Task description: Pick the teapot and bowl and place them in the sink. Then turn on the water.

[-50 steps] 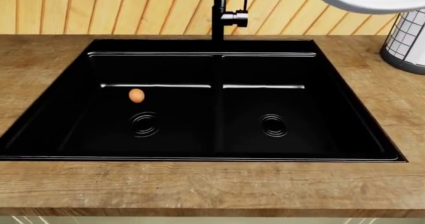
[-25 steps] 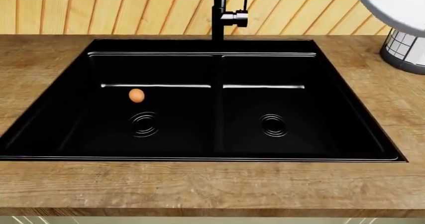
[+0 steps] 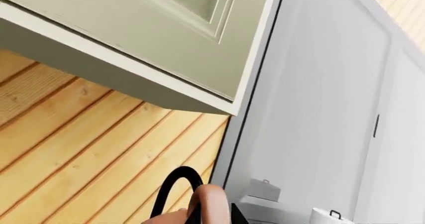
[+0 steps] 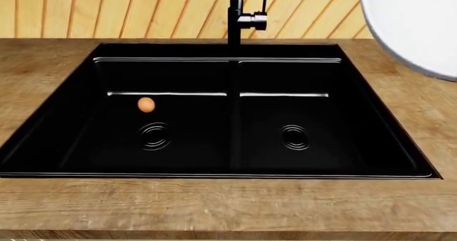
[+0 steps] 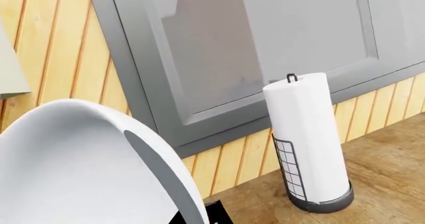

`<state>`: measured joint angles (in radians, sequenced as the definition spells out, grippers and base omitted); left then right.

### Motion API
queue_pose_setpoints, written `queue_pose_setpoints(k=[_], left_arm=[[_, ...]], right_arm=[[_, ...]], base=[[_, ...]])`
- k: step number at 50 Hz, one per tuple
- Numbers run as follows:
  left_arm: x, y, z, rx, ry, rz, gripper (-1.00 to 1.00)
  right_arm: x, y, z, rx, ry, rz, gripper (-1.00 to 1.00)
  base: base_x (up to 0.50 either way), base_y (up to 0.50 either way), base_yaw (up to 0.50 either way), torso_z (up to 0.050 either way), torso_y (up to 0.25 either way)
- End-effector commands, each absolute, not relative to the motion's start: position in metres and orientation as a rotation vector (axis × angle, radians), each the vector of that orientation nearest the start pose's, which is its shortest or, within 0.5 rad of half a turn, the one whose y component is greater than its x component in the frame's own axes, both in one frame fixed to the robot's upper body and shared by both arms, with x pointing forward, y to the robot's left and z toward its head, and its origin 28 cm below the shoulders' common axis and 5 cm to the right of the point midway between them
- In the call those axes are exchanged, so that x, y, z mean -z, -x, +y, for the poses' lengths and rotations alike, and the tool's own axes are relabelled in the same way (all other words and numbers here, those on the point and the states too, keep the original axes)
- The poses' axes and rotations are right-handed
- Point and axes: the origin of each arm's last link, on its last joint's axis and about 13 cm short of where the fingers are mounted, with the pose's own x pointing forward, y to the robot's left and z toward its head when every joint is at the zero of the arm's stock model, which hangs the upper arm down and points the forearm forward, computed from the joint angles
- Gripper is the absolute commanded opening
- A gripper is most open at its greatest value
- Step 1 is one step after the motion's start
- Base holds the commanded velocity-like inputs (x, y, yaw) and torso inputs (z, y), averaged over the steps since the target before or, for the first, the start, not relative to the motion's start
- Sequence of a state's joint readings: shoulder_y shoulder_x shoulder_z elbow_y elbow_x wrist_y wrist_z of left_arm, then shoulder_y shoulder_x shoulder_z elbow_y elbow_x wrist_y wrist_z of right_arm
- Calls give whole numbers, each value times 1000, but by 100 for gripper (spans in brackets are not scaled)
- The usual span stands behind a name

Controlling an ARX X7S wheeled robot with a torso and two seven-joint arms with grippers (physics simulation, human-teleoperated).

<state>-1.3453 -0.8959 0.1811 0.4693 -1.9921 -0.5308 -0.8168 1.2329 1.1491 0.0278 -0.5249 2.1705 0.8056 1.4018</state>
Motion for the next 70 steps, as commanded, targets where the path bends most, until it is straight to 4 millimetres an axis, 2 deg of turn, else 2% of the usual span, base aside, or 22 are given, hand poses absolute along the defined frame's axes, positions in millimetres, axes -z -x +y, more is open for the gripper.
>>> queue_pose_setpoints(k=[1, 14, 30, 34, 43, 50, 58, 64, 70], left_arm=[[-393, -183, 268, 414, 452, -411, -100], [-389, -191, 267, 422, 452, -409, -100], [-390, -188, 266, 432, 454, -413, -100], [-389, -189, 265, 436, 456, -413, -100], [-389, -189, 265, 440, 456, -414, -100], [-389, -188, 265, 438, 451, -409, -100], [-386, -196, 264, 414, 417, -366, -100], [-383, -216, 262, 356, 348, -262, -100], [-370, -232, 261, 306, 303, -180, -100]], right_arm=[[-380, -129, -195, 265, -267, -216, -100], [-383, -129, -195, 257, -261, -214, -100], [-387, -127, -198, 257, -265, -212, -100], [-384, -132, -196, 261, -268, -207, -100], [-386, -124, -200, 261, -269, -207, -100], [-385, -126, -199, 257, -268, -206, -100], [-379, -145, -189, 252, -263, -181, -100], [-372, -161, -185, 279, -224, -106, -100], [-365, -178, -180, 288, -182, -57, -100]], base=[[-1, 227, 0, 0, 10], [-1, 256, 0, 1, 2], [-83, 236, 0, 1, 1], [-1, 214, 0, 0, 3], [-1, 218, 0, 0, 1], [0, 94, 0, 0, 3], [0, 0, 0, 1, 1], [0, 0, 0, 0, 0], [0, 0, 0, 0, 2]])
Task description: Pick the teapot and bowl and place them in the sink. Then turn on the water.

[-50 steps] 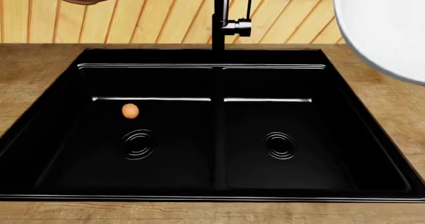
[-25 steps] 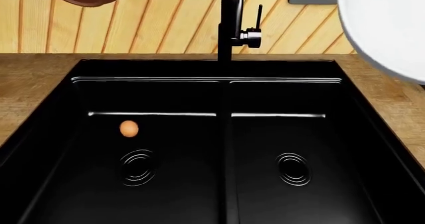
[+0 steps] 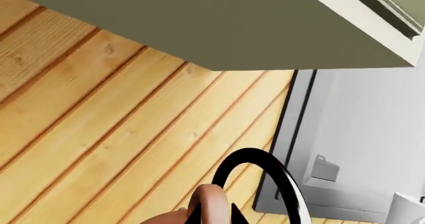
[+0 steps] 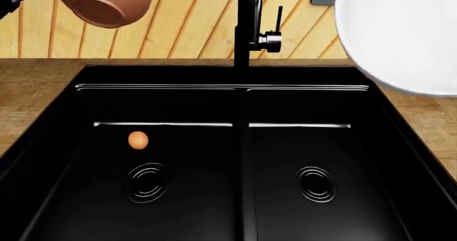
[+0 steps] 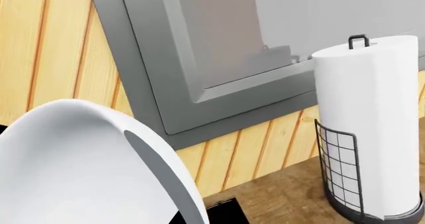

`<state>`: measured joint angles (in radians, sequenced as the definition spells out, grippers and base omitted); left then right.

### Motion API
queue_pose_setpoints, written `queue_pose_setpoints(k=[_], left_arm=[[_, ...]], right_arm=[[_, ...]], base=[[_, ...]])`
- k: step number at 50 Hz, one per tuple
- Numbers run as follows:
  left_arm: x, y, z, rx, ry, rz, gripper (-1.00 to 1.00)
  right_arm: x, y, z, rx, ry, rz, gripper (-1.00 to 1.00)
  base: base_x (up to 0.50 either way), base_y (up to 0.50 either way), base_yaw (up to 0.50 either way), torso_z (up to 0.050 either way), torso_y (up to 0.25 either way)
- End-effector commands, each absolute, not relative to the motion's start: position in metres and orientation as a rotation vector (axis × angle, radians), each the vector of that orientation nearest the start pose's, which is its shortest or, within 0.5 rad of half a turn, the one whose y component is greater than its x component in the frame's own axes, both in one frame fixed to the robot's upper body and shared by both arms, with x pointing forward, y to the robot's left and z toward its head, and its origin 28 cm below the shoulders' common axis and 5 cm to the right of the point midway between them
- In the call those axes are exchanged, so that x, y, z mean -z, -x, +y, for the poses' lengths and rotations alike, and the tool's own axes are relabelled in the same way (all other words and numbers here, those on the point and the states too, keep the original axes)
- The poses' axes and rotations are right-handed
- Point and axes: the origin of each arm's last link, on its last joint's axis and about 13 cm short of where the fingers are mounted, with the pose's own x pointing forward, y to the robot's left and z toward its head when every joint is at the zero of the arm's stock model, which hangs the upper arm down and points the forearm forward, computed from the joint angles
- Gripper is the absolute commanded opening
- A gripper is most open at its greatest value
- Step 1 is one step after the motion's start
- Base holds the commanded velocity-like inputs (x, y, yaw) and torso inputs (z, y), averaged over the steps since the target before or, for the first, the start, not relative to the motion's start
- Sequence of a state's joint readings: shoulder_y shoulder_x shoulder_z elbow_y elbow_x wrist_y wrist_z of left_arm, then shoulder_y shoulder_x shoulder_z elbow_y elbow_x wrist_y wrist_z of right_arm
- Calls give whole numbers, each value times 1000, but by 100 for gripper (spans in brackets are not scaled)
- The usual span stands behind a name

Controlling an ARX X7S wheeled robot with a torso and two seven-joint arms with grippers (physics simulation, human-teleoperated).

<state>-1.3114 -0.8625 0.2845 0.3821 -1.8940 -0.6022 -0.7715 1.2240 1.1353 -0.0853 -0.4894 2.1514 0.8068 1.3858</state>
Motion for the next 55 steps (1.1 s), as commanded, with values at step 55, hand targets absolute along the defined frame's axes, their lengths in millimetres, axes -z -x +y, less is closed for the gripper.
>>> queue_pose_setpoints(k=[55], left_arm=[[-330, -244, 256, 338, 222, -43, -100]], right_arm=[[-235, -239, -166, 177, 46, 540, -100]], base=[[0, 0, 0, 1, 1]])
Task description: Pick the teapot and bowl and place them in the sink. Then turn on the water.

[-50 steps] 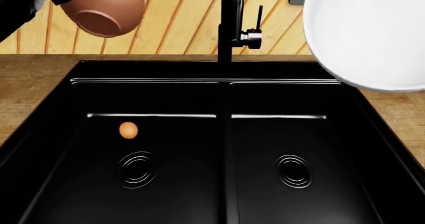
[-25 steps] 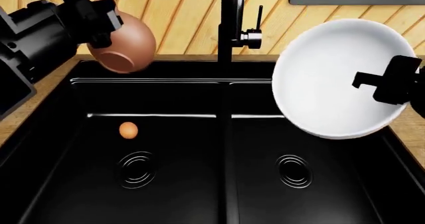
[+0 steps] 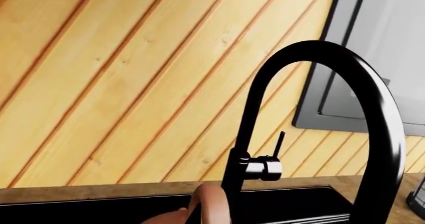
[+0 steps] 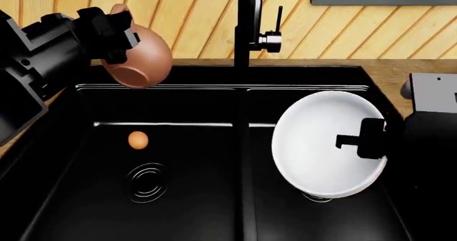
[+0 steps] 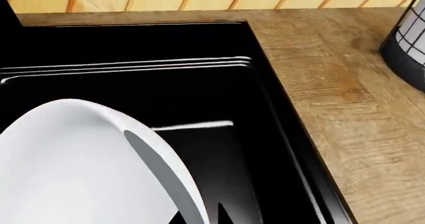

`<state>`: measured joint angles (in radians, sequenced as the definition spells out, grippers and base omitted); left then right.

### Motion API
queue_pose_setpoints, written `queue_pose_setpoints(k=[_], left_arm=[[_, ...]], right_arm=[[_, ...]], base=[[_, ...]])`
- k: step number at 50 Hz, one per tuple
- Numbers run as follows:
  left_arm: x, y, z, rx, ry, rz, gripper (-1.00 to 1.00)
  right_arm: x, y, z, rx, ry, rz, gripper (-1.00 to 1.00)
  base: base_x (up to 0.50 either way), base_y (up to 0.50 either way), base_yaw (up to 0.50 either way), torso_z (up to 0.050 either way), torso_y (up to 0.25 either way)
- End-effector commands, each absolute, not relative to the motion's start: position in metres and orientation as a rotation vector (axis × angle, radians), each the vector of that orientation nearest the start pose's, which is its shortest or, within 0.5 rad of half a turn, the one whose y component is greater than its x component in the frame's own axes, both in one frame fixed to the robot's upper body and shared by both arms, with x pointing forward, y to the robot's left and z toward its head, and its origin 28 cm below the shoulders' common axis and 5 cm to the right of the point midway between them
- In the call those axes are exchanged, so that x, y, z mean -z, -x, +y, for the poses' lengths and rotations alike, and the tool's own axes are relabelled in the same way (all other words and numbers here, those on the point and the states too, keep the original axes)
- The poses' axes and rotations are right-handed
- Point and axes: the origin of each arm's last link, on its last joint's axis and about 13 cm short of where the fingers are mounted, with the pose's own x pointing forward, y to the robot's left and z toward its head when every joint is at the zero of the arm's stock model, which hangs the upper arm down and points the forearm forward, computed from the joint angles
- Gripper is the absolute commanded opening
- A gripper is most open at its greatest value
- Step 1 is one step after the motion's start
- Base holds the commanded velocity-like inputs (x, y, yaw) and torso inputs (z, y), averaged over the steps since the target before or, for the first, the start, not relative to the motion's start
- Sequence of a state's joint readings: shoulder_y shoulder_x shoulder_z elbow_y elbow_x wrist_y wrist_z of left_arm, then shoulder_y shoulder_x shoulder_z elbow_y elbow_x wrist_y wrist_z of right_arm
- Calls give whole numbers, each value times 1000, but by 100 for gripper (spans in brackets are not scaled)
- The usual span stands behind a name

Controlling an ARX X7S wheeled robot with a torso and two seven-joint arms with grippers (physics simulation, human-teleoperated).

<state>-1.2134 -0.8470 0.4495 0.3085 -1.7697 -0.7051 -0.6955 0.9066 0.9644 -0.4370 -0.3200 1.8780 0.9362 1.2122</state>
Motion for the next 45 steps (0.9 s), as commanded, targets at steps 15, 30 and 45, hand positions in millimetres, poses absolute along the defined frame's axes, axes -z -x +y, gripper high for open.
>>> queue_pose_setpoints(k=[15, 30, 45], left_arm=[[-327, -246, 258, 334, 232, -40, -100], [-328, -246, 258, 335, 237, -43, -100], [-326, -247, 259, 333, 240, -40, -100]], right_arm=[[-232, -254, -157, 138, 60, 560, -100], [-222, -257, -154, 123, 108, 597, -100], [-212, -258, -153, 111, 138, 619, -100]], base=[[0, 0, 0, 0, 1], [0, 0, 0, 1, 1], [0, 0, 0, 1, 1]])
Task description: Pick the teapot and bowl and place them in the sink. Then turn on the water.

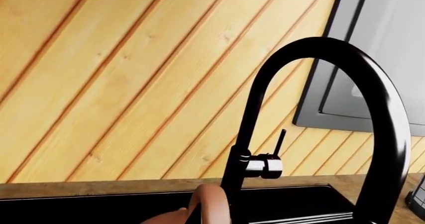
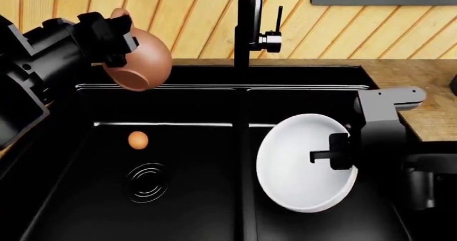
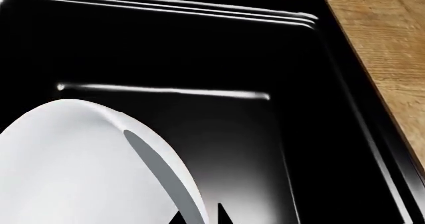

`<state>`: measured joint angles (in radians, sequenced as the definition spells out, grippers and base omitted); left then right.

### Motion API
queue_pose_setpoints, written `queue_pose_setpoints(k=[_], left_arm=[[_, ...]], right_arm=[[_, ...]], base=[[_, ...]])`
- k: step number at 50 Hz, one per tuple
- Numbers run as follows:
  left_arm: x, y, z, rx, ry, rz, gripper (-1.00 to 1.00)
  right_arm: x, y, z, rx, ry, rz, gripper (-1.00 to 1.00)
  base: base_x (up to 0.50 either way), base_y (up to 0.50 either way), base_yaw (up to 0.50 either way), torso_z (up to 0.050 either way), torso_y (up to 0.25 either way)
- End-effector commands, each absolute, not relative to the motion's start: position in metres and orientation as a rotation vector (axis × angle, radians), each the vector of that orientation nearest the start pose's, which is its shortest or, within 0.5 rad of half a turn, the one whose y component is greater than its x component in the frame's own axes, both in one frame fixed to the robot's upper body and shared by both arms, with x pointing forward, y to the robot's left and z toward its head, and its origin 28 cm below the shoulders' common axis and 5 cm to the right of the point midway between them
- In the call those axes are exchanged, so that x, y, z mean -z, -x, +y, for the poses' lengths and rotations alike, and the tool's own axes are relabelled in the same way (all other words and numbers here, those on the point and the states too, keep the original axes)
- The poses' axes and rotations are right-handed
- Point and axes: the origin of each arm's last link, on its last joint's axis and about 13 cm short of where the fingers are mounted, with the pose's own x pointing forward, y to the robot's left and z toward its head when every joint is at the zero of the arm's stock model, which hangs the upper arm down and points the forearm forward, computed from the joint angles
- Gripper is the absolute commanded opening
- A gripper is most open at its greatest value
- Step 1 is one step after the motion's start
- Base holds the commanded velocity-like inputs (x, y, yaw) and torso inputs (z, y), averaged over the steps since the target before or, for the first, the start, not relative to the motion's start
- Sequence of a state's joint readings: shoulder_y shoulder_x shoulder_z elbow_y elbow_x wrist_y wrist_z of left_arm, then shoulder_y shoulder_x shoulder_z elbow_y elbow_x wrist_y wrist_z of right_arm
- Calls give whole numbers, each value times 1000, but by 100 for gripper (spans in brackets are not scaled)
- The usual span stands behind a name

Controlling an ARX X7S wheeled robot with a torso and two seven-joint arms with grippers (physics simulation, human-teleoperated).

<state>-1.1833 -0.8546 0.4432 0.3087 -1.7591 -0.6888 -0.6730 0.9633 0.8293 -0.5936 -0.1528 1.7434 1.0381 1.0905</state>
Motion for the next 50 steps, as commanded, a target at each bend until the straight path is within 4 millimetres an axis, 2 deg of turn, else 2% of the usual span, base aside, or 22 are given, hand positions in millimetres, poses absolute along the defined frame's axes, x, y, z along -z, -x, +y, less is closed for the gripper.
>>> queue_pose_setpoints(k=[1, 24, 25, 42, 50], left_arm=[[-325, -247, 259, 333, 240, -40, -100], [-317, -251, 260, 329, 254, -33, -100], [-317, -251, 260, 329, 254, -32, -100], [-316, -250, 260, 330, 257, -29, -100], [-317, -250, 259, 333, 256, -31, -100]], right_arm=[[-211, -257, -153, 111, 139, 621, -100], [-196, -256, -157, 120, 139, 653, -100], [-195, -255, -157, 121, 139, 654, 100], [-190, -254, -162, 143, 141, 663, 100], [-199, -255, -166, 186, 225, 605, 100]], base=[[0, 0, 0, 0, 0], [0, 0, 0, 0, 1], [0, 0, 0, 0, 0], [0, 0, 0, 0, 1], [0, 0, 0, 1, 1]])
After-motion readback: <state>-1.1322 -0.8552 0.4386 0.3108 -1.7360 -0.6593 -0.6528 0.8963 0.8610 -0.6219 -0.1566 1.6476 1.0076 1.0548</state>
